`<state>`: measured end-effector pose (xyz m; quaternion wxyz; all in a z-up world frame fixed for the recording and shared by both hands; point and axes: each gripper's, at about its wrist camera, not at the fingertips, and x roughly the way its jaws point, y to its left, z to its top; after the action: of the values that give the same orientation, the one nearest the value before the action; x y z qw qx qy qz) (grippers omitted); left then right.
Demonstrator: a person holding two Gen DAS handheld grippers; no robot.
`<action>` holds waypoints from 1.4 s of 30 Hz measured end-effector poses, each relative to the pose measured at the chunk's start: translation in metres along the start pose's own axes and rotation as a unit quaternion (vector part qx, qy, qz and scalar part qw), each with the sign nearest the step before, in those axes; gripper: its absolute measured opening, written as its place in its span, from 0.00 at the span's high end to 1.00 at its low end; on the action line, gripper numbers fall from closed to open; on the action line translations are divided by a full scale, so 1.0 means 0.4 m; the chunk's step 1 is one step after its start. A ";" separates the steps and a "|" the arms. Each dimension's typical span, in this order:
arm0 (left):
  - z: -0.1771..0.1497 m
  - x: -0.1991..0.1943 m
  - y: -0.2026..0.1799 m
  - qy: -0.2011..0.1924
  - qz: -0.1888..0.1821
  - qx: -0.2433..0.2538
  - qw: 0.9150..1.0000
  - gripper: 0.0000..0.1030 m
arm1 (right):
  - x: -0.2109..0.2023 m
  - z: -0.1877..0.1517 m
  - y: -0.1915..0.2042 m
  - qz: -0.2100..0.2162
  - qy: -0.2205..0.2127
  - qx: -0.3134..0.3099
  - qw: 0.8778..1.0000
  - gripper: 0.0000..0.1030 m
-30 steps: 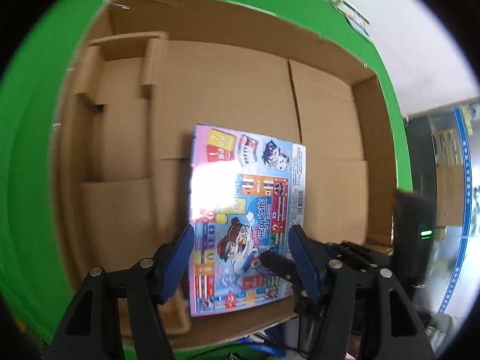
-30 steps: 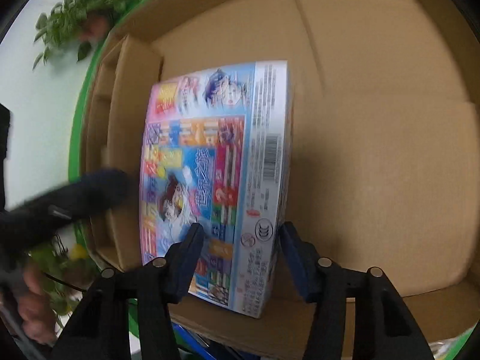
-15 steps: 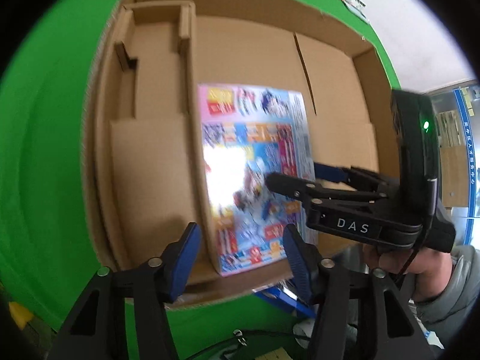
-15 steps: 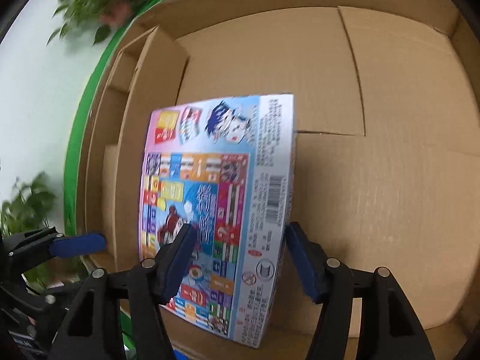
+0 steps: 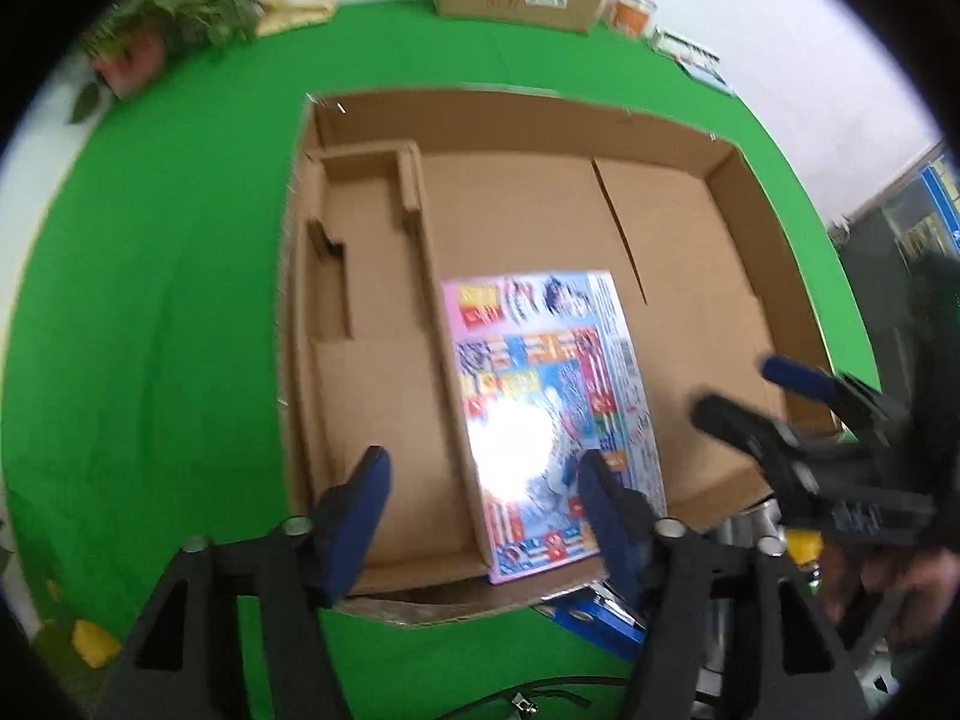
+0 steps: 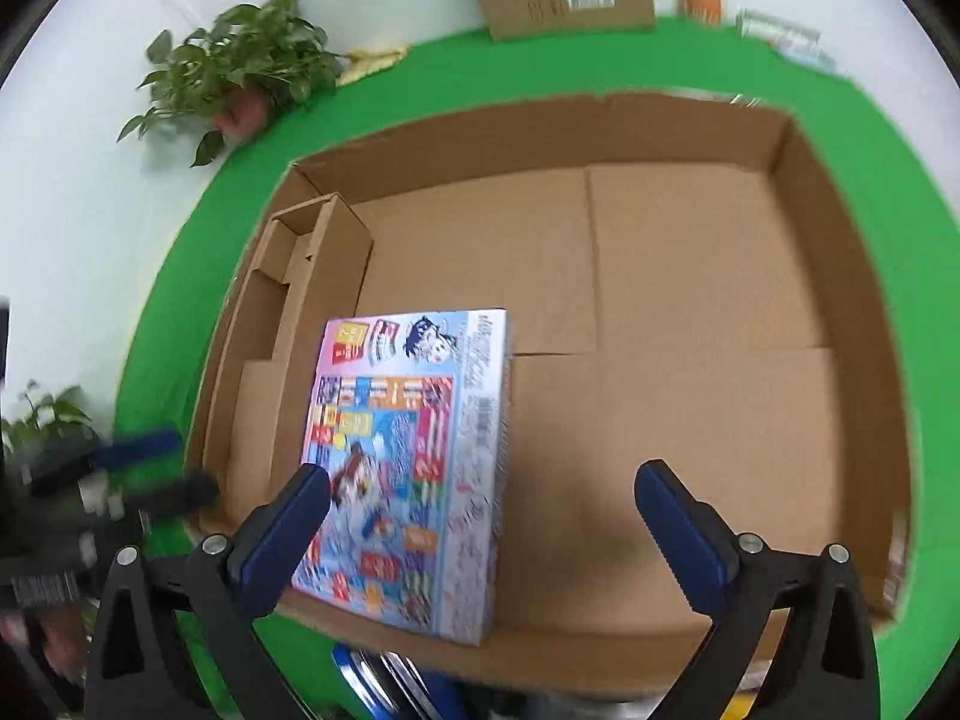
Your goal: Organize rigid objects
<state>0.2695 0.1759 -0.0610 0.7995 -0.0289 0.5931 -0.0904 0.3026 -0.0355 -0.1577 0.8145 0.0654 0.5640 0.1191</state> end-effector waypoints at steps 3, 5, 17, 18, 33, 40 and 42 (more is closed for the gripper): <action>-0.013 0.008 0.011 0.010 -0.006 -0.008 1.000 0.36 | -0.070 -0.040 -0.009 -0.004 -0.009 0.003 1.000 0.03; -0.023 0.041 0.006 0.028 -0.009 -0.007 1.000 0.36 | -0.104 -0.077 -0.038 -0.001 -0.008 0.016 1.000 0.03; -0.027 0.205 -0.014 0.118 0.034 0.002 0.992 0.71 | -0.270 -0.282 -0.206 -0.036 -0.005 0.083 0.996 0.05; -0.026 0.205 -0.015 0.121 0.037 0.006 0.992 0.71 | -0.276 -0.295 -0.217 -0.038 -0.005 0.089 0.995 0.05; -0.055 0.053 -0.140 0.031 0.019 0.061 0.997 0.37 | -0.371 -0.387 -0.223 -0.038 -0.030 0.082 0.996 0.01; -0.094 -0.041 -0.386 -0.062 -0.067 0.153 0.984 0.23 | -0.426 -0.444 -0.242 -0.080 -0.036 0.082 0.993 0.01; -0.101 -0.034 -0.429 -0.060 -0.088 0.156 0.982 0.24 | -0.457 -0.470 -0.259 -0.083 -0.044 0.091 0.991 0.19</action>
<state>0.2083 0.0123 -0.0337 0.8175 0.0390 0.5175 -0.2499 0.0781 -0.1893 -0.0843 0.8362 0.0971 0.5397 -0.0035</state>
